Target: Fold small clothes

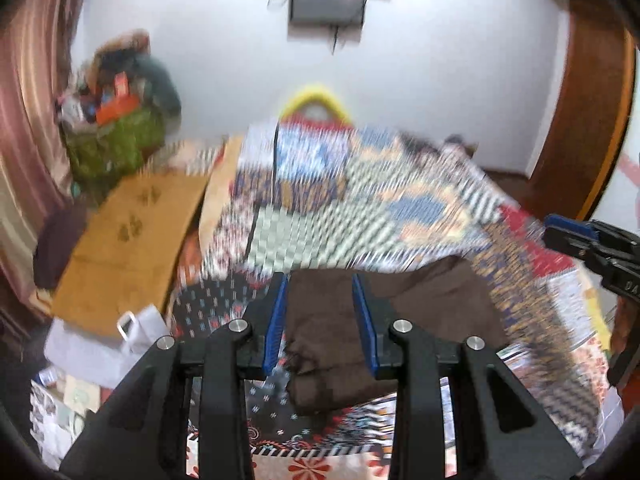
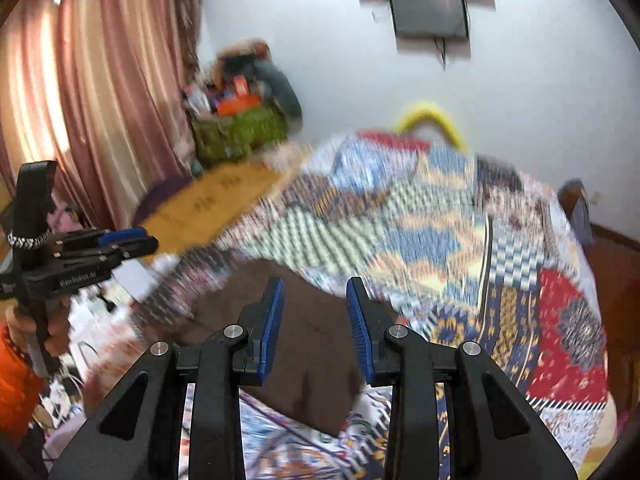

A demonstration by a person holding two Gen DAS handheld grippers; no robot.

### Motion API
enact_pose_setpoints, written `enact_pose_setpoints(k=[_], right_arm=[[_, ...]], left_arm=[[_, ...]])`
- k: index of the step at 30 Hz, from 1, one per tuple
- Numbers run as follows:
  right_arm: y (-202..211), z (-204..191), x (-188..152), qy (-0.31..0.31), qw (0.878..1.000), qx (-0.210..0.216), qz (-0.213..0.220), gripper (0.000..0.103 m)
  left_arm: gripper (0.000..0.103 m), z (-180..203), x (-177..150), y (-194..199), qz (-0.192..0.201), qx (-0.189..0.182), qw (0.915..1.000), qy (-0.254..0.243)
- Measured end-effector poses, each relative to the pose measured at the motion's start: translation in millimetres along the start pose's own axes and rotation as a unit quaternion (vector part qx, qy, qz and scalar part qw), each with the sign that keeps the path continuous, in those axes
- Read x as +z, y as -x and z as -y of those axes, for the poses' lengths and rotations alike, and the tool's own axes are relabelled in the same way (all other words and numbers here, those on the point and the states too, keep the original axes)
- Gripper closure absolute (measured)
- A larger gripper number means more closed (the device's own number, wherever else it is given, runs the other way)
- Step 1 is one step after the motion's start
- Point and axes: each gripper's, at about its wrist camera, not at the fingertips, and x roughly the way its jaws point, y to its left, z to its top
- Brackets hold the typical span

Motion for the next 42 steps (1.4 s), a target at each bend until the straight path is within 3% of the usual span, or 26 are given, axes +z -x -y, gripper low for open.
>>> enact_pose_setpoints(k=[5, 10, 14, 16, 18, 21, 25, 27, 42], right_arm=[[62.2, -31.1, 17.8, 0.019, 0.996, 0.007, 0.088, 0.074], [115.3, -54.1, 17.5, 0.019, 0.987, 0.018, 0.161, 0.074], [143.7, -73.3, 6.9, 0.03, 0.981, 0.005, 0.19, 0.074], [150.3, -79.4, 1.7, 0.032, 0.98, -0.005, 0.196, 0.064], [155.4, -83.6, -3.8, 0.026, 0.979, -0.021, 0.203, 0.037], [159.0, -82.5, -8.4, 0.021, 0.976, -0.036, 0.212, 0.019], [159.1, -82.6, -8.5, 0.018, 0.977, -0.049, 0.207, 0.012], [160.9, -84.3, -8.7, 0.019, 0.976, -0.059, 0.207, 0.0], [166.9, -88.5, -15.8, 0.021, 0.975, -0.07, 0.21, 0.0]], left_arm=[[0.07, 31.9, 16.1, 75.3, 0.091, -0.012, 0.9956, -0.02], [0.069, 56.8, 8.8, 134.2, 0.163, -0.013, 0.9862, -0.03], [0.045, 69.6, -3.2, 162.6, 0.195, -0.001, 0.9805, -0.026], [0.034, 72.1, -8.7, 172.0, 0.202, 0.0, 0.9793, -0.018], [0.021, 73.3, -13.1, 178.6, 0.207, 0.0, 0.9784, -0.005], [0.007, 74.9, -18.0, 183.8, 0.214, 0.009, 0.9767, 0.0], [0.002, 79.8, -21.5, 188.6, 0.221, 0.026, 0.9748, -0.004], [0.0, 80.9, -23.2, 191.4, 0.223, 0.024, 0.9745, -0.003], [0.0, 85.4, -26.3, 191.6, 0.226, 0.018, 0.9739, -0.008]])
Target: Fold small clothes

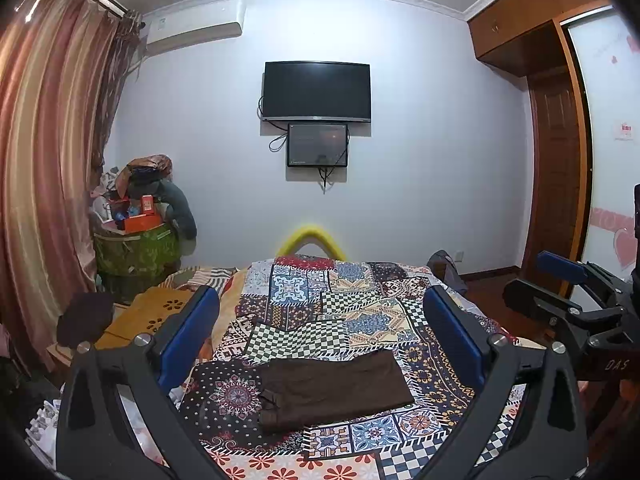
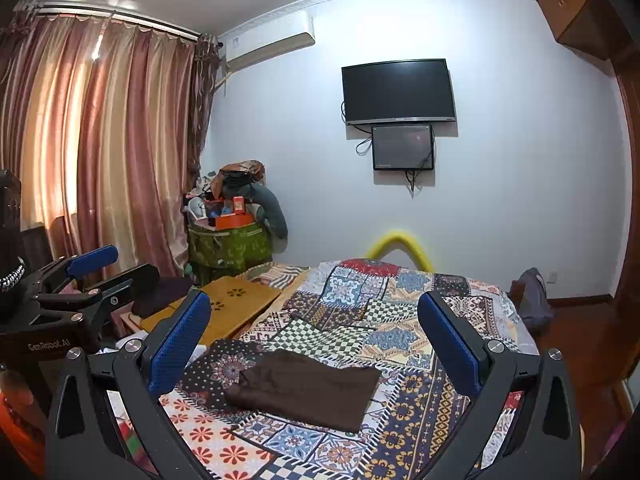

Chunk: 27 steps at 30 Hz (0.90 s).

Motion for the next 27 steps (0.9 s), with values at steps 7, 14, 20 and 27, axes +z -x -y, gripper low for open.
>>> enact_pose_setpoints(k=[7, 14, 20, 27], right_arm=[[0.7, 2.8, -1.4, -0.002, 1.0, -0.004, -0.007, 0.0], [2.2, 5.0, 1.7, -0.002, 1.0, -0.008, -0.008, 0.0], [4.1, 6.0, 2.5, -0.006, 1.0, -0.01, -0.009, 0.0], [4.5, 6.8, 1.2, -0.007, 1.0, -0.012, -0.011, 0.0]], left_arm=[[0.0, 0.3, -1.3, -5.3, -0.004, -0.001, 1.0, -0.001], [0.0, 0.6, -2.0, -7.5, -0.005, 0.002, 1.0, -0.006], [0.0, 0.1, -3.4, -7.2, -0.005, -0.001, 1.0, -0.003], [0.0, 0.1, -3.2, -7.1, -0.008, -0.005, 1.0, 0.0]])
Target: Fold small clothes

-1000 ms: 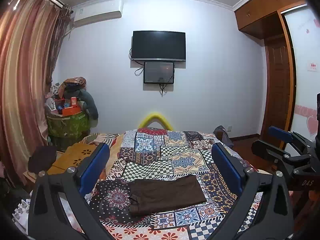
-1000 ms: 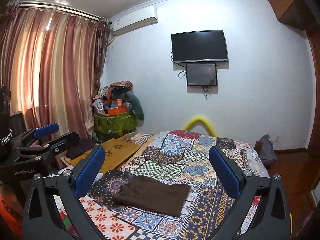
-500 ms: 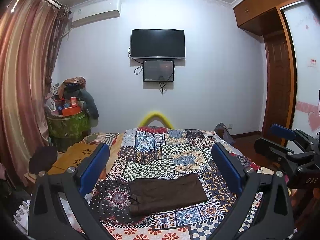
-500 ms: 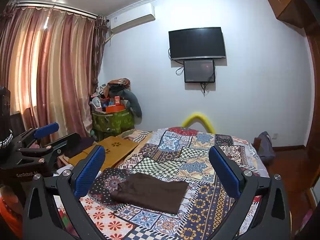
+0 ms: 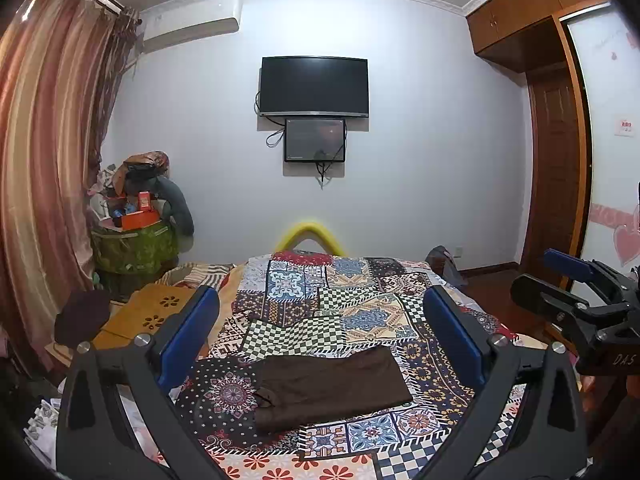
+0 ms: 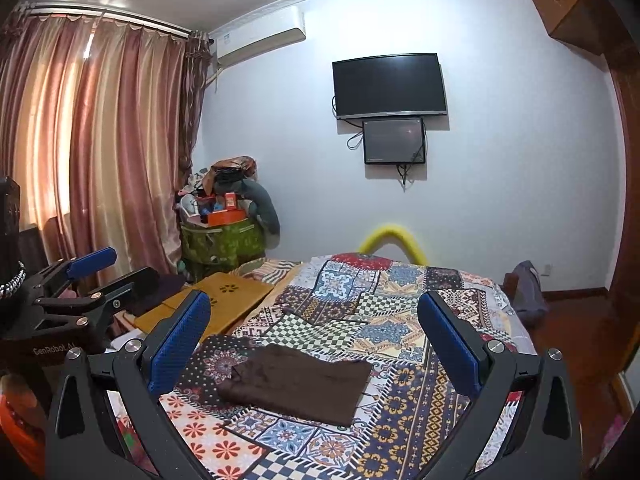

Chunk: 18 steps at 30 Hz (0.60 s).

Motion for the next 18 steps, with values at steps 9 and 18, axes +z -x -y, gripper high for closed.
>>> enact_pose_setpoints(k=[9, 18], right_arm=[[-0.5, 0.3, -2.0, -0.002, 1.0, -0.001, -0.001, 0.0], [-1.6, 0.1, -1.0, -0.003, 1.0, 0.001, -0.001, 0.0]], left_arm=[[0.0, 1.4, 0.5, -2.8, -0.003, -0.001, 1.0, -0.001], [0.0, 0.7, -1.2, -4.7, -0.007, -0.009, 0.9999, 0.003]])
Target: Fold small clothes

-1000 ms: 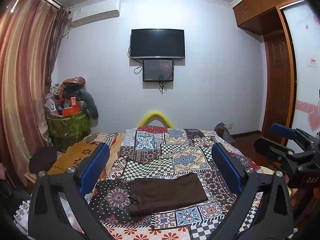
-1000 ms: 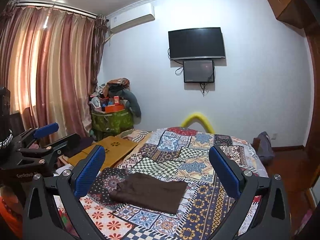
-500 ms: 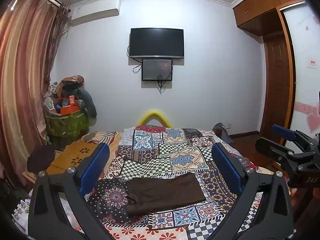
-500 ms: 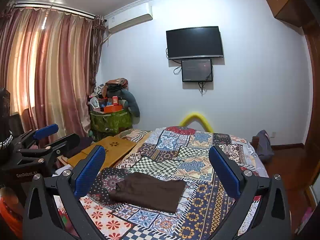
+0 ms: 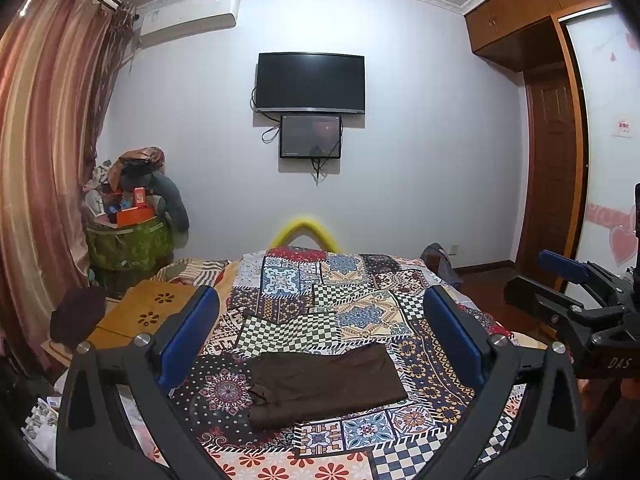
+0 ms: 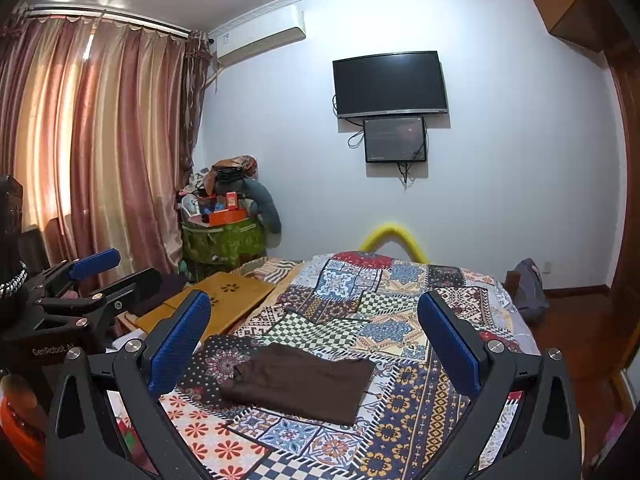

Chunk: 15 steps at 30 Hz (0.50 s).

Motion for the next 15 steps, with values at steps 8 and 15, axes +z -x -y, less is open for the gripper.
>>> enact_pose_setpoints(k=[8, 15], right_arm=[[-0.7, -0.5, 0.4, 0.001, 1.0, -0.003, 0.002, 0.0], [-1.2, -1.9, 0.3, 0.003, 1.0, -0.005, 0.001, 0.0]], left_arm=[[0.0, -0.4, -0.4, -1.6, -0.002, -0.002, 1.0, 0.004], [0.0, -2.6, -1.7, -2.9, -0.008, -0.007, 0.9999, 0.01]])
